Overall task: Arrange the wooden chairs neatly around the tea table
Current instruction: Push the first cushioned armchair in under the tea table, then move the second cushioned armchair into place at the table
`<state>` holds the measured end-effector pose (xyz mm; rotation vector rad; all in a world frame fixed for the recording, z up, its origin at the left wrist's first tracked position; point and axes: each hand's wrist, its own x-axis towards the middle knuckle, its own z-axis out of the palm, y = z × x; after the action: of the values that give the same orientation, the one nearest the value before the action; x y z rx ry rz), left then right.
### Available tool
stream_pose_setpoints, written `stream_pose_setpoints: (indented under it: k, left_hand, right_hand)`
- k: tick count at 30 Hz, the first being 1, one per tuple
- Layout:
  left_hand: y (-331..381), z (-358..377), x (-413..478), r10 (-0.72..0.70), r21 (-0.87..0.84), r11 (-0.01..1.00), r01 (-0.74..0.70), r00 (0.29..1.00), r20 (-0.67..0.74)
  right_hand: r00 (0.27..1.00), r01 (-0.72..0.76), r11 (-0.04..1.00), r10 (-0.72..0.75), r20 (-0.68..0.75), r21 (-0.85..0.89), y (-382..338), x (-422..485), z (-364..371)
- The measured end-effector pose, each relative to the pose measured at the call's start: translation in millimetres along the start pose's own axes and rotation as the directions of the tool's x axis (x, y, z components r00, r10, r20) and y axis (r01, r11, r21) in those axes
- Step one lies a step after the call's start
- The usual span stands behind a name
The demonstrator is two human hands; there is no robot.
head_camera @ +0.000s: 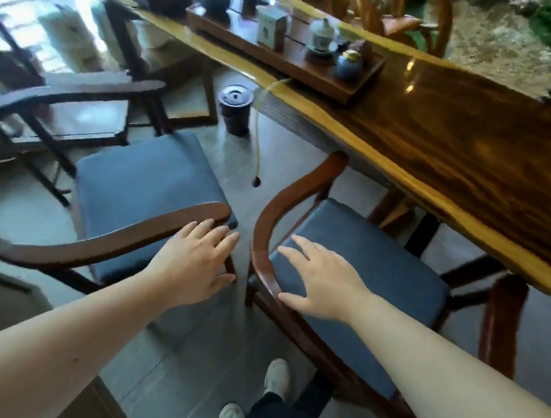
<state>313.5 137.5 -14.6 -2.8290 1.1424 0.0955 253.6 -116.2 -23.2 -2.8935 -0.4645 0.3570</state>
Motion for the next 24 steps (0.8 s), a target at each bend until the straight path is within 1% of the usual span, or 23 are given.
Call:
stream_pose_setpoints:
  k: [2, 6, 8, 11, 16, 22, 24]
  left_hand:
    - [-23, -3, -10, -0.113, 0.013, 0.994, 0.113, 0.993, 0.024]
    - [-62, -3, -36, -0.283, 0.045, 0.959, 0.28, 0.957, 0.059]
    - [-80, 0, -51, -0.358, 0.044, 0.934, 0.356, 0.93, 0.087]
    - [-108, 8, -75, -0.425, 0.045, 0.905, 0.423, 0.894, 0.14]
    - [-165, 24, -101, -0.461, 0.074, 0.887, 0.456, 0.863, 0.208]
    - [-255, 57, -124, -0.419, 0.091, 0.907, 0.412, 0.858, 0.298]
    - [-285, 69, -130, -0.411, 0.111, 0.911, 0.398, 0.846, 0.34]
  right_hand:
    - [0.998, 0.069, 0.998, -0.069, -0.001, -0.01, -5, 34, -5]
    - [0.982, 0.184, 0.982, -0.183, 0.037, -0.033, -21, 91, -7]
    - [0.968, 0.244, 0.969, -0.242, 0.067, -0.031, -33, 117, -5]
    - [0.941, 0.325, 0.944, -0.317, 0.12, -0.052, -56, 147, -1]
    - [0.905, 0.398, 0.914, -0.377, 0.195, -0.076, -100, 208, 13]
    - [0.898, 0.386, 0.919, -0.355, 0.259, -0.08, -167, 285, 51]
    - [0.891, 0.39, 0.917, -0.351, 0.289, -0.089, -188, 306, 71]
